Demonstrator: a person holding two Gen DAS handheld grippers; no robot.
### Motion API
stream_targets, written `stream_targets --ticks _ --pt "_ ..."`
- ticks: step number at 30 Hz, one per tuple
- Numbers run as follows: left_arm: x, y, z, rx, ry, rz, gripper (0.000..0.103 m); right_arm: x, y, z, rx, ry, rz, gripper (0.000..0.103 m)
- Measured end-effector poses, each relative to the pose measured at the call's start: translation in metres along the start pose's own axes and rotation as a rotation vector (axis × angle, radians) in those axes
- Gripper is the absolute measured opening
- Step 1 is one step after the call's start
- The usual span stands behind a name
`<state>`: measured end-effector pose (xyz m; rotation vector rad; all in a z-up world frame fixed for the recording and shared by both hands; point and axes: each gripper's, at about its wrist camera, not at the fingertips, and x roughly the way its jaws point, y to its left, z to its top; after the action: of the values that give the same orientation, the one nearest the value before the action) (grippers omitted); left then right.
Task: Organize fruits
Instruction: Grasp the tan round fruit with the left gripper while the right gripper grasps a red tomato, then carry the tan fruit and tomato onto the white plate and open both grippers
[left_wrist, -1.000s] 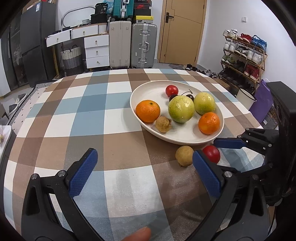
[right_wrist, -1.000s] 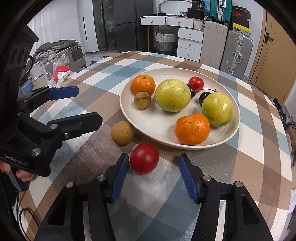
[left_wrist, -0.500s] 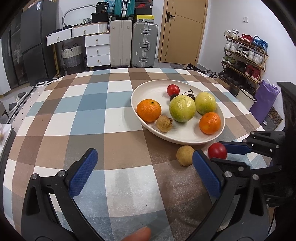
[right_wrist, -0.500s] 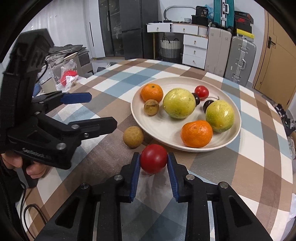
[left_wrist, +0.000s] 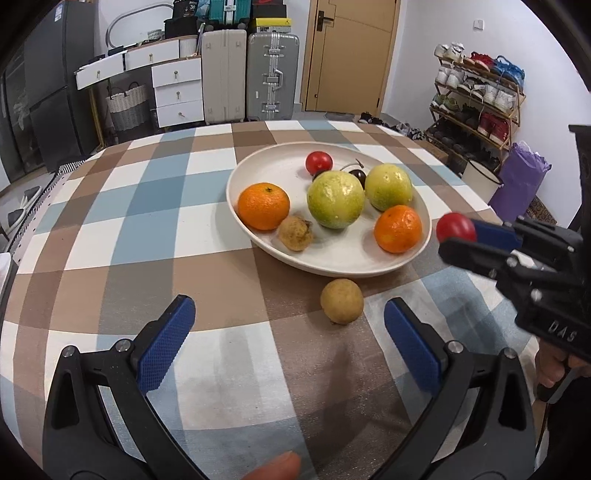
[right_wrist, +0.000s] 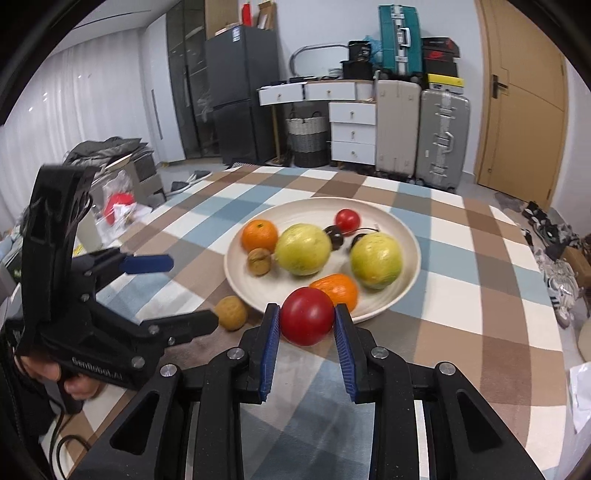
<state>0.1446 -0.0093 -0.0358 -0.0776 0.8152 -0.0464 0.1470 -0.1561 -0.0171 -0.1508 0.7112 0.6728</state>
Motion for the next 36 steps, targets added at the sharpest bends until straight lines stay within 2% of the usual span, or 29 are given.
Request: stream_targets --ticks 5,7,9,13,19,23,36 --pt "0.009 -0.01 0.002 0.023 0.034 -0.005 0.102 -0.005 -0.015 0.002 0.057 -0.014 -0.017 0.03" --pt "0.016 -0.013 0.002 0.023 0.063 -0.011 0.097 -0.006 -0.018 0.002 0.068 -0.016 -0.02 0.03" --pt "0.023 -0.017 0.002 0.031 0.099 -0.019 0.085 -0.007 -0.019 0.002 0.069 -0.015 -0.017 0.03" --pt "0.029 -0.027 0.003 0.07 0.114 -0.007 0.08 -0.004 -0.017 0.0 0.067 0.0 -0.016 0.03" --pt "0.027 -0.031 0.004 0.086 0.098 -0.029 0.052 -0.004 -0.014 -0.001 0.06 -0.002 -0.015 0.03" --pt "0.025 -0.03 0.005 0.085 0.089 -0.058 0.024 -0.003 -0.013 -0.002 0.058 -0.004 -0.013 0.03" --pt "0.004 -0.032 0.002 0.096 0.03 -0.066 0.024 -0.001 -0.017 -0.003 0.066 -0.007 -0.014 0.03"
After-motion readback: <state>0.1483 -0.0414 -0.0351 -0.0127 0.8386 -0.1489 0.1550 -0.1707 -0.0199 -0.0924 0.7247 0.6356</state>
